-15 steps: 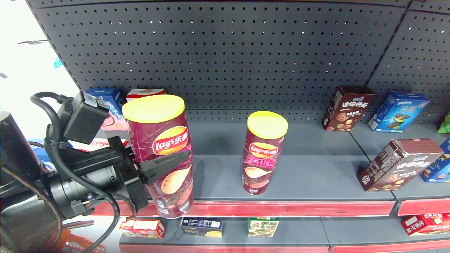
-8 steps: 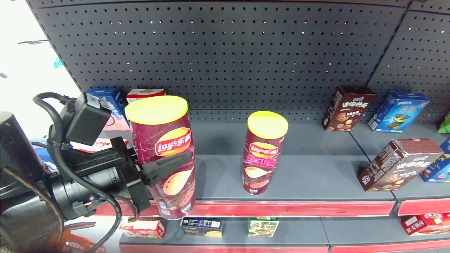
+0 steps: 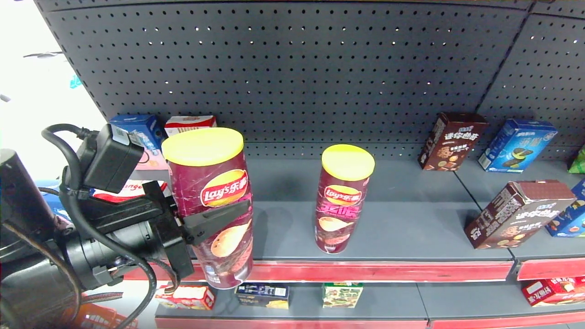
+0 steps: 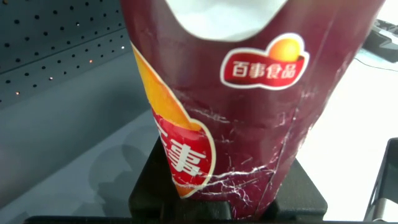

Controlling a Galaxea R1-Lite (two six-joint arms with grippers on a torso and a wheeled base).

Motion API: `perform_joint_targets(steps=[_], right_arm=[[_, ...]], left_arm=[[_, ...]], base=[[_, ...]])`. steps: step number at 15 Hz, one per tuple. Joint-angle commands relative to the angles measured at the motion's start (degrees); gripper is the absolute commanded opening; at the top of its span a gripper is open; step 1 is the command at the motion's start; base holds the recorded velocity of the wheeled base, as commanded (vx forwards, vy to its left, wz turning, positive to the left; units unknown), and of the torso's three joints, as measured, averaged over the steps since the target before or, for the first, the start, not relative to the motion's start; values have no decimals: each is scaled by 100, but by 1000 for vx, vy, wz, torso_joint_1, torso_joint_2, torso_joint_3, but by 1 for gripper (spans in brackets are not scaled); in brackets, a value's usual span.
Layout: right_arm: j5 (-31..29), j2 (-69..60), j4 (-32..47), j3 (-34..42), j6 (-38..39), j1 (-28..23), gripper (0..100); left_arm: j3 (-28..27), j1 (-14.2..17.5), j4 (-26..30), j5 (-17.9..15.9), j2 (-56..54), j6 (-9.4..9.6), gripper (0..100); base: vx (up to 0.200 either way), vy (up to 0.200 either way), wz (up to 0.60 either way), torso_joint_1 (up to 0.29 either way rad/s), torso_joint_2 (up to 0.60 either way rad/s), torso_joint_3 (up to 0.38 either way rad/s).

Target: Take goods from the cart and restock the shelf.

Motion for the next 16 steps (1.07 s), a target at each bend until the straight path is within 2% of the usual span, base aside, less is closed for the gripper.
perform_joint_targets(steps=[1,5,10,13,15,16], right_arm=[[-310,-11,-16,103,92,-8,100],[-284,-55,-16,103,92,18,100],[-284,-55,-16,103,92,18,100],[-284,-55,-16,103,92,18,100],[-284,-55,-16,103,92,18,100],[-284,-55,-16,103,92,18,100]], left_arm=[[-22,-6,-2,1,-8,31,0],[-57,-173,15,27,-184,83,0],[-109,-129,15,80,-281,66,0],[-566,-164,94,107,36,31,0],[-857,-76,59,159,308,31,0],[-1357,56,50,133,757,-40,0]], base=[[0,0,0,0,0,0],[0,0,0,0,0,0],[0,0,0,0,0,0],[0,0,0,0,0,0],[0,0,0,0,0,0],[0,0,0,0,0,0]])
